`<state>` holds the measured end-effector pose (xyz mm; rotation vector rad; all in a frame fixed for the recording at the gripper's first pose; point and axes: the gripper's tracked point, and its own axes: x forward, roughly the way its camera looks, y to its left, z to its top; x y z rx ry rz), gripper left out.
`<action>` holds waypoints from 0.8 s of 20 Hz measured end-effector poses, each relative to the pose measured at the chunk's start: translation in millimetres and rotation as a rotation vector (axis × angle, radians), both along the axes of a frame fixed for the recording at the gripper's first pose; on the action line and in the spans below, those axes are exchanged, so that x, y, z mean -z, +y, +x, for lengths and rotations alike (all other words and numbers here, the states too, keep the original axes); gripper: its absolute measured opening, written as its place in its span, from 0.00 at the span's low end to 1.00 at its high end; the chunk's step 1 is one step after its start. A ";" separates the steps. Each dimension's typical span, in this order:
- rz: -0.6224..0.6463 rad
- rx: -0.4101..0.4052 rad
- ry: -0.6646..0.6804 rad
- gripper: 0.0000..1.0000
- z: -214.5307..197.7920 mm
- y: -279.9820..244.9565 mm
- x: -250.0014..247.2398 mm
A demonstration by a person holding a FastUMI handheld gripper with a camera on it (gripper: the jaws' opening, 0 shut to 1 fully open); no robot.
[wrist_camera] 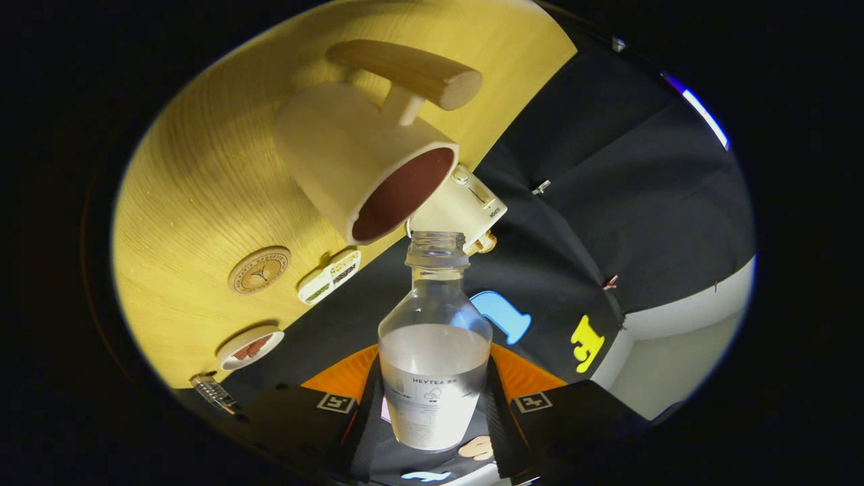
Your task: Take the bottle from table, then pour the juice into the cup, finally place the bottle on the coaster
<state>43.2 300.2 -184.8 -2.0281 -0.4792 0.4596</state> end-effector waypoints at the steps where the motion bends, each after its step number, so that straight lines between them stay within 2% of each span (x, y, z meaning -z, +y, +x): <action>1: 0.023 0.021 0.011 0.69 0.2 -3.3 -0.7; 3: 0.071 0.060 0.037 0.70 -0.8 -8.5 -3.8; 9: 0.312 0.250 0.183 0.70 -5.8 -23.3 -5.0; 16: 0.622 0.359 0.372 0.70 -17.3 -18.9 -6.9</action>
